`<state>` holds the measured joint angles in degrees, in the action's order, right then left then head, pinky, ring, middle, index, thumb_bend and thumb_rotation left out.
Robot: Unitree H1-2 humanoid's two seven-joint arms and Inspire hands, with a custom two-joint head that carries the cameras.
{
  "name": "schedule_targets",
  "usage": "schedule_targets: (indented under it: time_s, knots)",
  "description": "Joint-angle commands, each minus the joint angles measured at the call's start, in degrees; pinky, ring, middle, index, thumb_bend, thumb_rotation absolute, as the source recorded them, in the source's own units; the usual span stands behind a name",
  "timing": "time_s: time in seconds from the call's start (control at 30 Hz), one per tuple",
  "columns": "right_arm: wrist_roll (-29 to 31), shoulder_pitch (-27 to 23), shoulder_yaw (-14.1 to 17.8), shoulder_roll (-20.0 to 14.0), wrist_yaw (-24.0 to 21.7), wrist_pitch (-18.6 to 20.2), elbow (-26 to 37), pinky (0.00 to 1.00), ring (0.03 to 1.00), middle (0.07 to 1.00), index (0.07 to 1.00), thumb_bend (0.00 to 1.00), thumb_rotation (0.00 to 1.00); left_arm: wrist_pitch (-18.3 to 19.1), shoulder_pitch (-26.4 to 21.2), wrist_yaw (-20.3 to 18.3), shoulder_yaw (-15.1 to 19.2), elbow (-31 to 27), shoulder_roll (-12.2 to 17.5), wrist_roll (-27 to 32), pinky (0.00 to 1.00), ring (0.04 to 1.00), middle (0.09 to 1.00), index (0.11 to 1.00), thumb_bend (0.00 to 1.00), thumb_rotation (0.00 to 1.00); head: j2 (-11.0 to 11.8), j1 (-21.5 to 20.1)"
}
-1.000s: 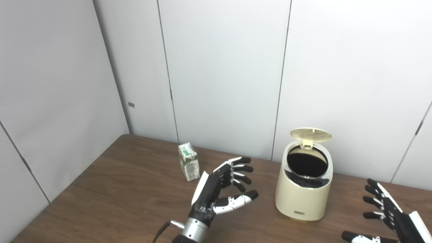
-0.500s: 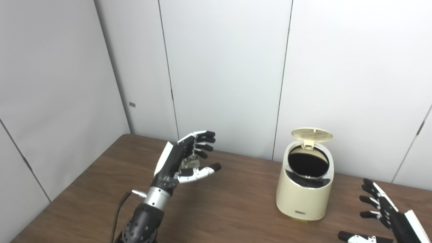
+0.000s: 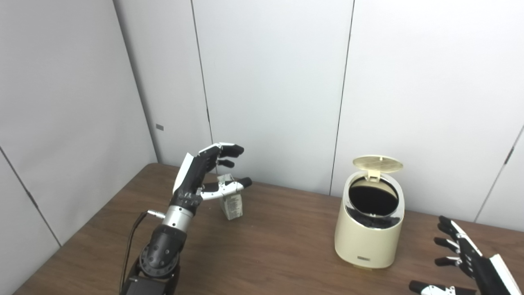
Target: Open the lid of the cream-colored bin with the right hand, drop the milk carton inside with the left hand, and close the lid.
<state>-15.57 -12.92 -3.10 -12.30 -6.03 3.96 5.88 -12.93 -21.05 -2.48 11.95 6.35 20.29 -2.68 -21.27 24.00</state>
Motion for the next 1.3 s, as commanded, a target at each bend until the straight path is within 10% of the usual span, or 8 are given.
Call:
schedule_targets:
  time_s: [0.0, 0.43, 0.97, 1.27]
  knots:
    - [0.4, -2.18, 0.3, -0.43, 0.2, -0.78, 2.38, 0.62, 0.827, 0.918, 0.929, 0.82, 0.24, -3.53, -3.12, 0.83, 0.57, 0.74, 2.52, -0.23, 0.73, 0.802, 0.773, 0.715, 0.77, 0.09, 0.02, -0.03]
    - [0.26, -1.82, 0.76, -1.14, -0.18, 0.94, 3.98, 0.59, 0.799, 0.908, 0.914, 0.85, 0.27, -12.09, -6.18, 6.37, -0.1, 15.42, 3.95, -5.76, 1.0, 0.981, 0.907, 0.881, 0.84, 0.21, -0.59, -0.38]
    - [2.61, -1.42, 1.67, -1.65, -1.02, 1.16, 4.7, 0.52, 0.747, 0.893, 0.909, 0.86, 0.24, -9.04, -6.74, 6.07, -1.16, 24.14, 3.44, -3.14, 1.0, 0.999, 0.999, 1.0, 0.99, 0.33, -1.35, -0.7]
    - [2.62, -1.0, 1.7, -2.13, -1.4, 1.44, 5.5, 0.55, 0.767, 0.901, 0.913, 0.85, 0.24, -10.5, -7.05, 9.1, -2.65, 28.98, 2.95, -5.1, 0.84, 0.906, 0.969, 1.0, 0.94, 0.3, -1.93, -1.22]
